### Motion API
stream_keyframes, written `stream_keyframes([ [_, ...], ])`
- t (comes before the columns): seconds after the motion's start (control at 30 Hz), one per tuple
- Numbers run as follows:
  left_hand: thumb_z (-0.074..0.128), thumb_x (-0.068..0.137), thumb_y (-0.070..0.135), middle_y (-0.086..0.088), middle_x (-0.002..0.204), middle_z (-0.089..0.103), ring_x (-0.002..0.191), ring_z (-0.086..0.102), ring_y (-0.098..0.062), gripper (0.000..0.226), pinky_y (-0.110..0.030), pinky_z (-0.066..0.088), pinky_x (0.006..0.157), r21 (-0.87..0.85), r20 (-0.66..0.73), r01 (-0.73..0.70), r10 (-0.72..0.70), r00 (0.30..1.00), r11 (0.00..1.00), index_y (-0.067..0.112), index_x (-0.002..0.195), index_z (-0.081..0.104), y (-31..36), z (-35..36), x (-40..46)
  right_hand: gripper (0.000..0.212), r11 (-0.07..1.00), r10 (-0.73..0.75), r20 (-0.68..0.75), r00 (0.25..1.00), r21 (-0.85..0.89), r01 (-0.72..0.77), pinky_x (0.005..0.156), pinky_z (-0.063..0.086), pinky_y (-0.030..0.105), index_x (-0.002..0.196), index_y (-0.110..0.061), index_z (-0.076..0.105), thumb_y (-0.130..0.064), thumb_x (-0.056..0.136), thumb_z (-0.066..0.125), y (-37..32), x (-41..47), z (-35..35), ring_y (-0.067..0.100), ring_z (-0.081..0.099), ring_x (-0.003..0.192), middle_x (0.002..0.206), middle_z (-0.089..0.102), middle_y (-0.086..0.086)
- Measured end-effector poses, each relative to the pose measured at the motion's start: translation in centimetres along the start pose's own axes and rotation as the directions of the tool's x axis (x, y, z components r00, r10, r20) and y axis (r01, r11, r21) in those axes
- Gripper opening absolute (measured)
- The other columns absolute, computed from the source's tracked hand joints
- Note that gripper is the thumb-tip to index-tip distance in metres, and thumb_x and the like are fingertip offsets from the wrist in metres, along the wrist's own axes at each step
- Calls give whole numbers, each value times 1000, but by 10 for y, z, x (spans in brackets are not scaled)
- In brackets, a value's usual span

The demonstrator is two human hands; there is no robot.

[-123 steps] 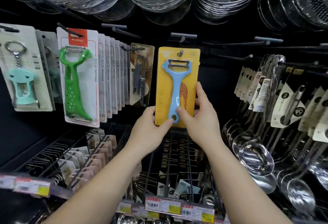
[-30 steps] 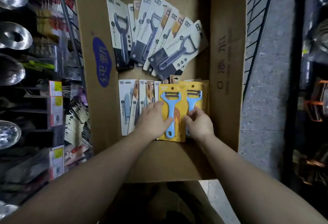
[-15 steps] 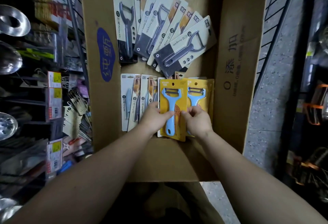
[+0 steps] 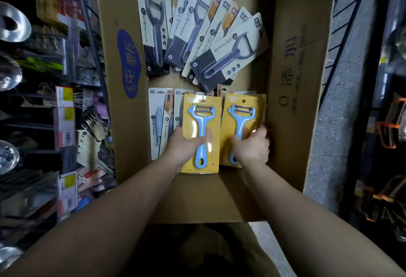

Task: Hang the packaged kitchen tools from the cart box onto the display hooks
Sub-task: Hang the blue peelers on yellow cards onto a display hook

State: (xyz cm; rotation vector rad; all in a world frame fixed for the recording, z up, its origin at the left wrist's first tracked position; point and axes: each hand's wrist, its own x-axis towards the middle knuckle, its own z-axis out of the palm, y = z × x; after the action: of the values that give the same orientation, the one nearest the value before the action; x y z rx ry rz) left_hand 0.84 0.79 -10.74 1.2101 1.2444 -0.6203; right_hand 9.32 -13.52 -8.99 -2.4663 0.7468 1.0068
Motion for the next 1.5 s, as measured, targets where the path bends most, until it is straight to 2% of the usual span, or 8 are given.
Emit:
stream_keyframes([
  [0.2,79,75,39,-1,118,70,106,69,-25,60,-50,56,96,10,0,-16,16,1000,1000,18,127,58,2,-3,-2,79,997,72,-4,997,31,-72,105,45,50,138,-17,39,-38,76,83,-2,2,5,35,49,129,137,50,10],
  [0.33,80,67,46,-3,122,68,109,67,-27,77,-50,55,96,-13,-37,-30,30,999,999,17,133,54,5,-9,-8,64,987,15,40,999,161,-21,94,52,42,136,-14,39,-21,84,76,0,-6,-5,31,58,120,131,55,9],
  [0.5,74,89,21,-4,115,70,105,68,-26,39,-47,56,95,-89,-46,-55,51,998,995,14,125,59,11,-16,-22,57,967,-77,139,987,252,40,97,54,45,138,-17,37,-16,91,69,-4,-19,-23,27,59,118,121,56,3],
  [0.83,79,85,24,-2,107,75,98,73,-23,36,-48,58,92,-226,-145,-239,210,967,944,16,118,66,7,-29,-76,55,905,-376,207,903,289,311,95,54,40,135,-17,42,-17,88,72,-22,-50,-62,20,63,104,113,59,-3],
  [0.93,79,86,17,2,99,73,91,71,-18,28,-35,59,83,-304,-258,-309,234,937,901,16,109,64,1,-28,-106,60,850,-511,224,830,277,448,94,53,37,137,-17,41,-15,86,73,-23,-64,-75,20,63,106,122,62,1],
  [1.17,83,81,24,-2,110,73,96,72,-21,48,-42,61,83,-379,-424,-450,281,861,808,15,121,58,-28,-16,-185,83,666,-745,302,595,379,642,96,55,49,145,-39,32,-18,80,78,-6,-109,-113,23,67,109,128,61,-4],
  [1.33,81,84,22,3,103,78,93,75,-17,34,-42,60,87,-414,-566,-602,325,758,683,18,114,65,-61,-9,-250,89,545,-831,380,405,418,726,92,56,50,143,-48,34,-24,72,82,2,-155,-133,24,70,104,123,66,-3],
  [1.5,77,88,15,2,92,80,79,76,-11,11,-29,60,71,-383,-725,-714,288,625,585,21,95,71,-98,-18,-319,89,399,-882,434,186,475,785,92,56,51,142,-47,36,-27,69,83,5,-217,-128,22,70,104,122,67,-6],
])
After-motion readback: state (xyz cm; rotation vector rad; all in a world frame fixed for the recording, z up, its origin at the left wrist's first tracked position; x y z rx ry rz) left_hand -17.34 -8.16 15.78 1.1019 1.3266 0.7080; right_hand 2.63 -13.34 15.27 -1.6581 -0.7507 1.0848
